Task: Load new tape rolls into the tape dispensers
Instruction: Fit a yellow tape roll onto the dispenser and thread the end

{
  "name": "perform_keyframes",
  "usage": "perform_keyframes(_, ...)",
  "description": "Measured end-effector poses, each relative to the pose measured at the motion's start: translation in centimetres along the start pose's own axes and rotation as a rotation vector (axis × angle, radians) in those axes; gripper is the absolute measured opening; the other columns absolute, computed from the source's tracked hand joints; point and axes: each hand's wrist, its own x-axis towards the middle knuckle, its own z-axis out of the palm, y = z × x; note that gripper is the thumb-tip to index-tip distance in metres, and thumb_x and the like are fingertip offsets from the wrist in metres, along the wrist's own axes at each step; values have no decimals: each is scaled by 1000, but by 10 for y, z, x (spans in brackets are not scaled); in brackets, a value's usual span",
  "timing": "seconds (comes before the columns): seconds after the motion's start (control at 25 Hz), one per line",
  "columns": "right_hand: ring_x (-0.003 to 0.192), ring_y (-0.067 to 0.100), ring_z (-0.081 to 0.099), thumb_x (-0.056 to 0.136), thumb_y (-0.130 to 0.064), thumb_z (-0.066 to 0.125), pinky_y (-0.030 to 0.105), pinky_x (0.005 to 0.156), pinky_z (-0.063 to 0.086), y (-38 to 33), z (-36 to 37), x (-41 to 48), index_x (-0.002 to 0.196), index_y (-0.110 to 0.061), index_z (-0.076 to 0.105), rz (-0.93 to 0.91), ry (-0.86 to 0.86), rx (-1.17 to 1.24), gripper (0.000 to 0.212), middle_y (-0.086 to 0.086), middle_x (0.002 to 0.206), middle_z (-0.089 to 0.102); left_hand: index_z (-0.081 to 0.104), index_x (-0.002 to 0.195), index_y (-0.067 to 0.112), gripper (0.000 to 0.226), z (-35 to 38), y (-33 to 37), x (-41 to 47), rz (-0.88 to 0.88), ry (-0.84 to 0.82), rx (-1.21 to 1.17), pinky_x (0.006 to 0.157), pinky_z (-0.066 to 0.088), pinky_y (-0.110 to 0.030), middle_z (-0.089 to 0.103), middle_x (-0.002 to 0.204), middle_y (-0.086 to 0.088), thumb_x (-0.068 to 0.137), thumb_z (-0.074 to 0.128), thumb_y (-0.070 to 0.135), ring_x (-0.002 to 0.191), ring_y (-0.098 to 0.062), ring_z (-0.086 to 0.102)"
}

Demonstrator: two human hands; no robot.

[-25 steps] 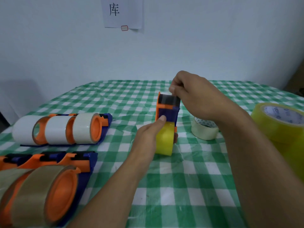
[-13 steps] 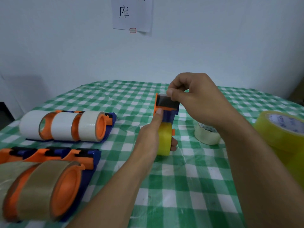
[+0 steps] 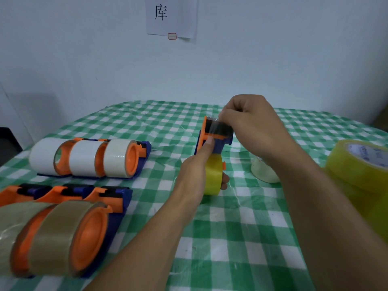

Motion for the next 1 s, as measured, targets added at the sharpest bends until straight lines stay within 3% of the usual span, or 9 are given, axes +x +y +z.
perform_keyframes(0.2, 55, 9, 44, 91, -13, 58, 29, 57, 40, 1, -1, 0, 81, 1, 62, -17, 27, 18, 18, -1, 63, 54, 69, 89, 8, 39, 1, -2, 2, 15, 5, -32, 79, 57, -51, 71, 72, -12, 98, 54, 43, 59, -27, 65)
perform_keyframes(0.4, 56, 8, 44, 98, -18, 56, 27, 55, 39, 2, 1, 1, 85, -6, 63, -91, -30, -82, 19, -1, 69, 57, 69, 88, 4, 51, 0, 0, 4, 1, 49, -26, 67, 57, -41, 69, 66, -12, 100, 48, 49, 56, -26, 64)
perform_keyframes(0.52, 61, 13, 50, 97, -18, 56, 30, 57, 43, 3, 2, 2, 84, -4, 64, -119, -12, -145, 20, 10, 77, 65, 70, 88, 4, 53, -2, 0, 4, -7, 70, 7, 63, 58, -38, 69, 67, -15, 99, 49, 52, 58, -28, 65)
perform_keyframes(0.76, 69, 26, 66, 89, -12, 63, 40, 68, 57, 2, -1, 0, 81, 2, 66, -54, 34, -91, 17, 16, 76, 70, 71, 91, 5, 51, -3, -2, 5, 5, 87, 32, 72, 60, -46, 71, 68, -14, 96, 55, 53, 62, -29, 67)
perform_keyframes(0.88, 77, 32, 70, 87, -12, 64, 51, 73, 59, 2, -2, 1, 79, 3, 66, -45, 38, -78, 18, 16, 75, 70, 70, 94, 2, 51, -3, -2, 5, 4, 88, 31, 66, 59, -42, 69, 68, -15, 95, 56, 51, 60, -29, 66)
perform_keyframes(1.0, 77, 33, 69, 87, -12, 64, 48, 71, 59, 1, -1, 0, 78, 4, 65, -49, 36, -95, 18, 14, 71, 69, 70, 97, 1, 49, -4, -3, 6, 2, 89, 38, 66, 59, -41, 69, 67, -16, 95, 58, 49, 60, -29, 66)
